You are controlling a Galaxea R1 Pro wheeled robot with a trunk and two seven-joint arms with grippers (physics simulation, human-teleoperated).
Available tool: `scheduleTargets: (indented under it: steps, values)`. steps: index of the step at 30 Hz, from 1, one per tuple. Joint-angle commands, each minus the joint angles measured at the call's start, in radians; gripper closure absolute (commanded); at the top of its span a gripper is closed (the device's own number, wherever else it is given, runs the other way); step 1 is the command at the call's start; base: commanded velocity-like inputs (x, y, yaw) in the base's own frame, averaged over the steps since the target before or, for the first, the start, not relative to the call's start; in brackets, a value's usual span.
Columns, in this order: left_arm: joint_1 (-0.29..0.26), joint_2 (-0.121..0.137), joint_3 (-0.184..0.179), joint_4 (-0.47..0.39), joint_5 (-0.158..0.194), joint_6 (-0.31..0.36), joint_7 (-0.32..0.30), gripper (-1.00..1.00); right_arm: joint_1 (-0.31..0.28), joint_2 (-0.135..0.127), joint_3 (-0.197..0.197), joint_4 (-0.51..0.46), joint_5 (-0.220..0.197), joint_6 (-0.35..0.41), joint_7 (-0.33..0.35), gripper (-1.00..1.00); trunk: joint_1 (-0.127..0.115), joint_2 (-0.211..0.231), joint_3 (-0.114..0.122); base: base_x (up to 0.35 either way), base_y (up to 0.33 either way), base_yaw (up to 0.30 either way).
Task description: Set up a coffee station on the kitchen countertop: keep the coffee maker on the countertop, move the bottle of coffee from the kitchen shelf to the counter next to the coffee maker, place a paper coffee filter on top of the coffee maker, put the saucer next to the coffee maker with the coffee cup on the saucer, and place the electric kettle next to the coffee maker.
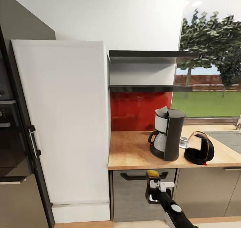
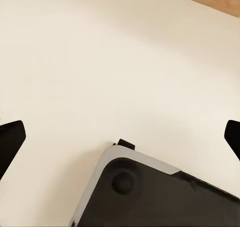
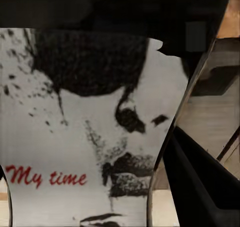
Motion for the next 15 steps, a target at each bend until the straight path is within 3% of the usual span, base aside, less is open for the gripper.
scheduleTargets:
  steps: [1, 5, 11, 15]
  values:
    - [0.000, 0.000, -0.001, -0.001, -0.002, 0.000, 0.005, -1.00, 0.000, 0.000, 0.003, -0.025, 0.001, 0.016, -0.005, 1.00, 0.000, 0.000, -0.001, 0.000, 0.000, 0.000]
    - [0.000, 0.000, -0.001, -0.001, -0.002, 0.005, 0.006, -1.00, 0.000, 0.001, 0.004, -0.266, 0.064, 0.149, -0.013, 1.00, 0.000, 0.000, -0.001, 0.000, 0.000, 0.000]
    - [0.000, 0.000, -0.001, -0.001, -0.003, 0.006, 0.006, -1.00, 0.000, -0.008, 0.004, -0.533, 0.082, 0.302, -0.014, 1.00, 0.000, 0.000, -0.001, 0.000, 0.000, 0.000]
    - [0.000, 0.000, 0.001, -0.003, 0.001, 0.008, 0.007, -1.00, 0.000, -0.010, 0.004, -0.650, 0.084, 0.371, -0.012, 1.00, 0.000, 0.000, -0.001, 0.000, 0.000, 0.000]
